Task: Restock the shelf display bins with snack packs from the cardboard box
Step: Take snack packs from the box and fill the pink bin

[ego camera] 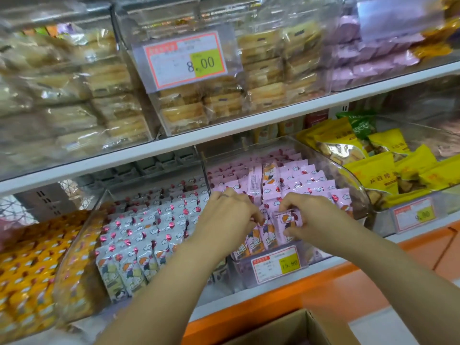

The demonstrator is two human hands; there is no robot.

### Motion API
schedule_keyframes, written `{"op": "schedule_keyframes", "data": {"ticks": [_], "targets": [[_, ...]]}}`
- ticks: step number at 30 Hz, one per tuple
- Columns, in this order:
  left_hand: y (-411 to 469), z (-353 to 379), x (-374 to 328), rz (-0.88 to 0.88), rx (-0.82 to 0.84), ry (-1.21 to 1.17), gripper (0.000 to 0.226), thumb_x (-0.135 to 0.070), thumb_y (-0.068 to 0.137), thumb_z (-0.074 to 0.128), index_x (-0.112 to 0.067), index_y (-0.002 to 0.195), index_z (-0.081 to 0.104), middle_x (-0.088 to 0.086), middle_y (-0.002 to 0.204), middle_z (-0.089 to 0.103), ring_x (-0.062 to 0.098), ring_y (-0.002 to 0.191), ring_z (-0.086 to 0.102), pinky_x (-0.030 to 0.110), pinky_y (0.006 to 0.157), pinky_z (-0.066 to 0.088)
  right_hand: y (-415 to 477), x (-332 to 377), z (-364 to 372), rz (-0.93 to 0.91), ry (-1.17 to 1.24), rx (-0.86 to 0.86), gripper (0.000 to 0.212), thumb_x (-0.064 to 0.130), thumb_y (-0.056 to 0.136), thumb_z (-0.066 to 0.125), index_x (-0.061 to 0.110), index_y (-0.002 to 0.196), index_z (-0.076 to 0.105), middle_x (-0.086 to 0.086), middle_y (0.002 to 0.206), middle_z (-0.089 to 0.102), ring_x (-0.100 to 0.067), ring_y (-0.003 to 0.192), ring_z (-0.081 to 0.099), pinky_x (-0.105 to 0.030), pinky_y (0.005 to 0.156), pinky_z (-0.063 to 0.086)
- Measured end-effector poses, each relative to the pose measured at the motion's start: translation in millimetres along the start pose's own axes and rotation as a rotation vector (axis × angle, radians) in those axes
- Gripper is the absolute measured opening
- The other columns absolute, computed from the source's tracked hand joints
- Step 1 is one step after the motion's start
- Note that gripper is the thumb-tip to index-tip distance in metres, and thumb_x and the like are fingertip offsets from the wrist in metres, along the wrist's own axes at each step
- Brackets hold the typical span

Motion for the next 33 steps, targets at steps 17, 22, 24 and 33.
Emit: {"op": "schedule_keyframes", "data": {"ticks": [17, 22, 24, 33], "targets": [[2, 5, -26, -0.331, 0.484, -0.554, 0.024, -0.016, 0.101, 0.043, -0.008, 0.112, 0.062, 0.003, 0.079, 0.063, 0.014, 0.063, 0.053, 0.032, 0.06, 0.049, -30, 1, -19, -0.069, 0.323, -0.292, 0.031, 0.009, 0.082, 0.071, 0.015, 0.11, 0.059, 0.022, 0.064, 0.039, 0.01, 0.052, 0.045, -0.011, 0.052, 0.032], [13, 13, -34, -0.363, 0.346, -0.474, 0.01, -0.008, 0.095, 0.05, -0.016, 0.097, 0.056, 0.006, 0.087, 0.063, 0.02, 0.072, 0.054, 0.03, 0.063, 0.045, -28, 2, -7, -0.142, 0.192, -0.214, 0.032, 0.006, 0.086, 0.064, 0.016, 0.116, 0.062, 0.001, 0.096, 0.061, -0.012, 0.066, 0.048, -0.029, 0.066, 0.04], [17, 11, -31, -0.339, 0.202, -0.292, 0.017, -0.011, 0.091, 0.057, -0.02, 0.105, 0.057, 0.006, 0.101, 0.062, 0.019, 0.081, 0.053, 0.027, 0.066, 0.042, -27, -1, -6, -0.129, 0.148, -0.166, 0.032, 0.008, 0.087, 0.063, 0.02, 0.117, 0.062, 0.007, 0.077, 0.054, -0.018, 0.074, 0.047, -0.029, 0.062, 0.038], [16, 15, -28, -0.371, 0.17, -0.144, 0.051, -0.031, 0.083, 0.07, -0.019, 0.129, 0.054, 0.003, 0.128, 0.058, 0.023, 0.106, 0.059, 0.038, 0.089, 0.049, -20, -5, -6, -0.077, 0.127, -0.12, 0.033, 0.015, 0.089, 0.064, 0.024, 0.121, 0.059, 0.016, 0.068, 0.038, -0.009, 0.063, 0.042, -0.017, 0.051, 0.03]]}}
Point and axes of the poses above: each hand's wrist, its own y-axis towards the middle knuckle, its own z-axis out of the palm, x = y × z, the point moved 3 cm from there along y, towards the middle knuckle
